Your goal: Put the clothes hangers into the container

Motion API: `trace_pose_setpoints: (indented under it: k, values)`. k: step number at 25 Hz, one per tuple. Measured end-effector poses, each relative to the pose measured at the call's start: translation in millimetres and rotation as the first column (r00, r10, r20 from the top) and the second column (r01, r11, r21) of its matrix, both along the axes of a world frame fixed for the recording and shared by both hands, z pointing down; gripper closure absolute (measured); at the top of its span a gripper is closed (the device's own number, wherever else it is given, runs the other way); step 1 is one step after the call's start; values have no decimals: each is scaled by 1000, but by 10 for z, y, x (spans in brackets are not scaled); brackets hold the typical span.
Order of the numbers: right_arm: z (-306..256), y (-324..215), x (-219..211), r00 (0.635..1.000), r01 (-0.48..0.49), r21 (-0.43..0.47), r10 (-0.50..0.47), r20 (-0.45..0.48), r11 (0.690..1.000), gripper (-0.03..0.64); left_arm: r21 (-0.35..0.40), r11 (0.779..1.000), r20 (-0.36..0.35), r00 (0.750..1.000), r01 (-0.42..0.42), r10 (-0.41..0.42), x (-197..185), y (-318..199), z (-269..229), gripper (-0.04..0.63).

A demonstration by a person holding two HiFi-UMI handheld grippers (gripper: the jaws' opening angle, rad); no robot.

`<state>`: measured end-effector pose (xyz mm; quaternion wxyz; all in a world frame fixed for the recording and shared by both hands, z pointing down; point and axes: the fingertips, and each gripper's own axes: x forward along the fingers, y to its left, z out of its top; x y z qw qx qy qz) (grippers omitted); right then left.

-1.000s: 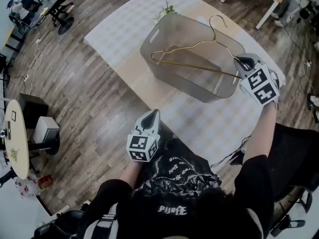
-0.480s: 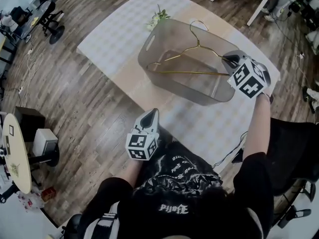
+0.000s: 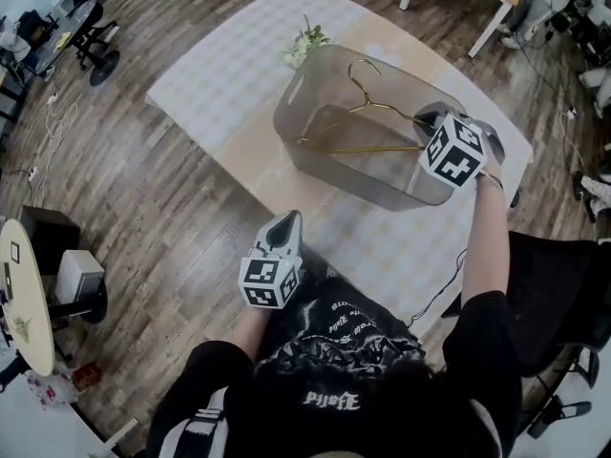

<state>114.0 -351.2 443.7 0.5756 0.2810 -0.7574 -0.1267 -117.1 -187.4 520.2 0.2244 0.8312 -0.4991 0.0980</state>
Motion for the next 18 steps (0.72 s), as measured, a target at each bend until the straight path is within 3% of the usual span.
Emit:
trace_pose_setpoints:
  k: [18]
  values:
    - [539,-245,-149,995,33,-129,-45,-90,991,606,-40,999,22,1000,-11,12,-146,-71,111,575]
